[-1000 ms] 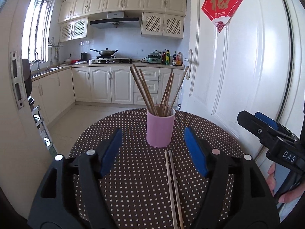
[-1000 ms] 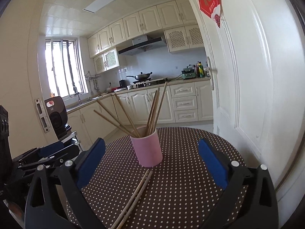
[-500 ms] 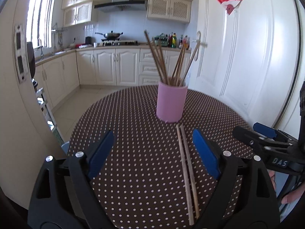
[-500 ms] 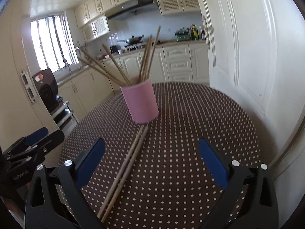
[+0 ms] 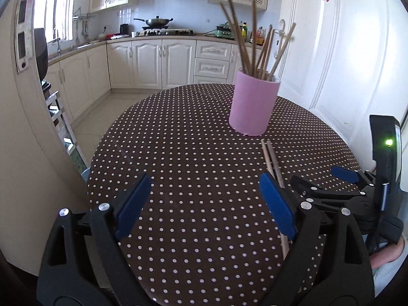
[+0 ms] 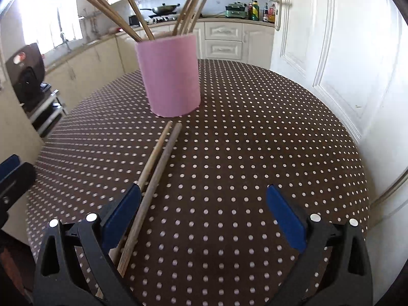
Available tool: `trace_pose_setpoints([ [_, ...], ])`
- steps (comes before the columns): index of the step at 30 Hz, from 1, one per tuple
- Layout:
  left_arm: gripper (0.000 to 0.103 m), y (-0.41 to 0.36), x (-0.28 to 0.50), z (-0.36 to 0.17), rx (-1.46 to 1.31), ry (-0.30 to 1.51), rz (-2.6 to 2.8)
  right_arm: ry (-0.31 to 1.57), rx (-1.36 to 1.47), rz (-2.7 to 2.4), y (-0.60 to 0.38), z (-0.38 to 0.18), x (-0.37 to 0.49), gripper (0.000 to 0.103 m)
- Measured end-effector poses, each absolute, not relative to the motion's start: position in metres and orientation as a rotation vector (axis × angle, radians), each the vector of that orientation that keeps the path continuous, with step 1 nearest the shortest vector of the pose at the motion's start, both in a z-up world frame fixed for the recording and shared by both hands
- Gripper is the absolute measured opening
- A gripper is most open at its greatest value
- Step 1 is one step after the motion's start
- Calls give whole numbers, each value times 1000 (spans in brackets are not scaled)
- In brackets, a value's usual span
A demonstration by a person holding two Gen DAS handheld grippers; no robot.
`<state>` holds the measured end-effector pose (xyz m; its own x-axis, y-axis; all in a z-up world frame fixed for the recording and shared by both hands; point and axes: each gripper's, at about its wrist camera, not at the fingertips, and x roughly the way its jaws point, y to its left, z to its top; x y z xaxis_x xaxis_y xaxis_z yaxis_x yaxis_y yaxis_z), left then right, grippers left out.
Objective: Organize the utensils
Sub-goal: 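Close the left tool on a chopstick while the right tool grasps the last one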
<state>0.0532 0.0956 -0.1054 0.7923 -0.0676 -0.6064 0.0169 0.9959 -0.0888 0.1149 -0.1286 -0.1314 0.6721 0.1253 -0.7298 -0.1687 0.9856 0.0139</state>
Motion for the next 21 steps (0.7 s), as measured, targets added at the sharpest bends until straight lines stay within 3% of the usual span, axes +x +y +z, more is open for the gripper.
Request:
trace_pose_setpoints([
  [4,86,98,62,-111,-87,671,-52,846,-72,167,-122,-137,122,95],
  [10,86,93,77,-117,-92,691,-70,897,-120,161,-115,-142,134,74],
  [12,86,91,81,-118,-88,702,-81,885,-127,177,-113,-139,134,47],
  [15,86,85,89,-120,-94,734,-99,875,-154,211,-113,-139,134,23],
  [17,86,83,90,-121,-110,743,-116,873,-151,218,-119,-139,132,14],
  [21,86,70,93,-123,-132,738,-181,860,-161,192,-135,-140,130,6],
])
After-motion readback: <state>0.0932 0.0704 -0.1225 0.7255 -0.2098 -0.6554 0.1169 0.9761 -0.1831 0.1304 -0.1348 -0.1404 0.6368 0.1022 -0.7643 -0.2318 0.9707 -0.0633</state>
